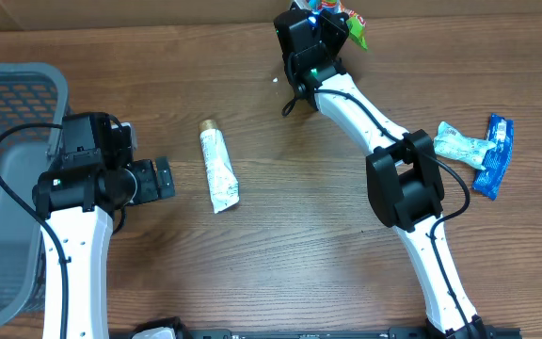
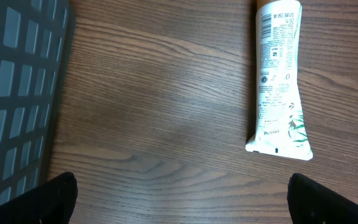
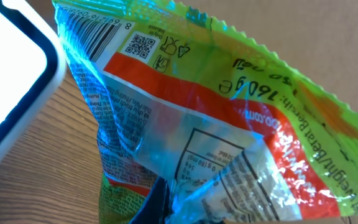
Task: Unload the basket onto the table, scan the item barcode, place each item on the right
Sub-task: 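Hold the green bag's barcode in front of the scanner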
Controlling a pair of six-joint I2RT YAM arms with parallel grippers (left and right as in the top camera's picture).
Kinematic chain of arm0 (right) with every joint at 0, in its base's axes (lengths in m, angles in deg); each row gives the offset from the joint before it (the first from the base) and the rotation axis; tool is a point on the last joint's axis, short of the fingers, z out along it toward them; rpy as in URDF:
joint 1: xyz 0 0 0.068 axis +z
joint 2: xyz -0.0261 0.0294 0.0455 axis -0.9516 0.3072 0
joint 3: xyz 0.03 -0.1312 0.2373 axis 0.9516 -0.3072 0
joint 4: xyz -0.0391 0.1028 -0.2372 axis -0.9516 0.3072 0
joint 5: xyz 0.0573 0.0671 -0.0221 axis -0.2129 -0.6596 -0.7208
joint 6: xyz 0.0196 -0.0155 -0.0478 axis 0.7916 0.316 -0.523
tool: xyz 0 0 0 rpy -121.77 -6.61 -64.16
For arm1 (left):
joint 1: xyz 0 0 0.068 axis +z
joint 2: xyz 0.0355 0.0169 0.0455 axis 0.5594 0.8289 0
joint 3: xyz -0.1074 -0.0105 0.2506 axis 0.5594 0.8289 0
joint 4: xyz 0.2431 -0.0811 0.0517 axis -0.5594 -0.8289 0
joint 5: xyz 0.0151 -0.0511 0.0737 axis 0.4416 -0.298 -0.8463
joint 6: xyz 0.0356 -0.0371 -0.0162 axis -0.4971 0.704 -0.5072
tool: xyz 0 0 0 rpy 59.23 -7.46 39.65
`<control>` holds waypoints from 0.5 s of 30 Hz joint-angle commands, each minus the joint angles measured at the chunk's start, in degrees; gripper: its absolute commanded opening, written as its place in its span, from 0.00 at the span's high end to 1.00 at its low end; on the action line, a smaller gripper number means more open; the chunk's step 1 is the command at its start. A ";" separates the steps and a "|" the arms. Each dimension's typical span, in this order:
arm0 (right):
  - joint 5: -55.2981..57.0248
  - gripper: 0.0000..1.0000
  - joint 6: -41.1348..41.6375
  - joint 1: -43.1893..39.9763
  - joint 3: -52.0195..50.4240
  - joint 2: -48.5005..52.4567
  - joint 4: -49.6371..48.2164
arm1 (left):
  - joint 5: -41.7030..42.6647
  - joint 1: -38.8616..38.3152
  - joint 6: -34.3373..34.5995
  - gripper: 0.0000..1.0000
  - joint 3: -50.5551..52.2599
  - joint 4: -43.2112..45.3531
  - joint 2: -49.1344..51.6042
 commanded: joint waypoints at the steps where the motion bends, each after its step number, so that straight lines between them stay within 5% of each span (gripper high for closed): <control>1: 3.58 0.96 0.02 1.09 0.28 -0.68 0.17 | 0.57 -0.07 -1.07 0.00 -0.04 0.00 -0.13; 15: 4.52 0.96 8.48 3.61 0.28 -5.84 5.33 | 0.57 -0.07 -1.07 0.00 -0.04 0.00 -0.13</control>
